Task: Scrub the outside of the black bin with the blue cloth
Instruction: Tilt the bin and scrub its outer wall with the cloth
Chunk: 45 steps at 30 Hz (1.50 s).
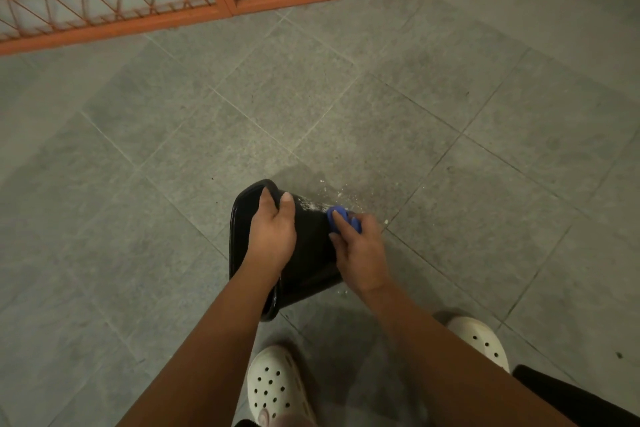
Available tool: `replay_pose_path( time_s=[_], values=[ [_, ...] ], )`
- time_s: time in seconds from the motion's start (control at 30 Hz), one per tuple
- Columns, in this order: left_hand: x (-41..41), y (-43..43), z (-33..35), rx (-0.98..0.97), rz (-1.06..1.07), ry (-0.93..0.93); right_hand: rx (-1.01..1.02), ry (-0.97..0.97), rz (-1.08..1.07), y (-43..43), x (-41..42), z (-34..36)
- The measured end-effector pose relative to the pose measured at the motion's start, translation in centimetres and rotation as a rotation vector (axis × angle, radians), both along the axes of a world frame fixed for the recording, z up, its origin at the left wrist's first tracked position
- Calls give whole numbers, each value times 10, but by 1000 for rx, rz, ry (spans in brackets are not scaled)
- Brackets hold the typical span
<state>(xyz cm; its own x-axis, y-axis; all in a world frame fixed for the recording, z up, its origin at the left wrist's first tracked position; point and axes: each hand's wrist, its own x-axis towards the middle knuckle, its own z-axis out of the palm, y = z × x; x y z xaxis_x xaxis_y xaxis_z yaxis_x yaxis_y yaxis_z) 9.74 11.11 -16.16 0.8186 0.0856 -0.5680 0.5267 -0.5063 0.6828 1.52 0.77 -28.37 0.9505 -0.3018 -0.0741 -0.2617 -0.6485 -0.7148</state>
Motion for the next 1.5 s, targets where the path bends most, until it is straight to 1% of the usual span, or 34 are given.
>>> replay_pose_path(
  time_s=[0.07, 0.13, 0.27, 0.4, 0.47, 0.57, 0.63, 0.77, 0.9, 0.97, 1.0, 1.07, 1.17, 1.27, 1.33, 1.37, 1.43, 1.5],
  values=[
    [-3, -2, 0, 84, -34, -33, 12, -46, -1, -2, -4, -1],
    [-4, -4, 1, 104, -19, -59, 5, -83, 6, -7, -7, -1],
    [-10, -9, 7, 73, 8, -128, 59, -90, -117, -9, -5, -3],
    [-13, -8, 3, 18, 58, -129, 125, -90, -223, -1, -4, -2],
    [-14, -7, 2, 12, 62, -131, 136, -67, -233, 9, -6, -1],
    [-18, -6, 0, 59, 8, -160, 110, -61, -234, 24, -11, 2],
    [-21, -6, -2, 84, -16, -180, 77, -97, -233, 27, -12, 2],
    [-21, -5, -3, 73, -4, -187, 49, -158, -196, 13, -5, -6],
    [-19, 0, -9, 27, 54, -195, 22, -34, -220, 17, -4, -8],
    [-18, 1, -10, 33, 39, -212, -42, 21, -230, 30, -9, -2],
    [-18, 2, -11, 42, 33, -224, -62, 16, -213, 35, -12, -1],
    [-19, 3, -15, 54, 32, -252, -32, -19, -183, 35, -10, 1],
    [-20, 4, -23, 60, 36, -273, -10, 6, -189, 19, 2, -9],
    [-21, 5, -25, 60, 30, -289, -63, 123, -214, 5, 8, -18],
    [-20, 5, -25, 52, 25, -303, -45, 198, -275, 7, 7, -16],
    [-19, 6, -27, 53, 24, -308, 7, 224, -325, 14, 6, -12],
    [-17, 7, -28, 60, 26, -308, 101, 171, -395, 28, 5, 2],
    [-16, 7, -27, 65, 31, -306, 78, 107, -327, 38, 4, 10]
  ],
)
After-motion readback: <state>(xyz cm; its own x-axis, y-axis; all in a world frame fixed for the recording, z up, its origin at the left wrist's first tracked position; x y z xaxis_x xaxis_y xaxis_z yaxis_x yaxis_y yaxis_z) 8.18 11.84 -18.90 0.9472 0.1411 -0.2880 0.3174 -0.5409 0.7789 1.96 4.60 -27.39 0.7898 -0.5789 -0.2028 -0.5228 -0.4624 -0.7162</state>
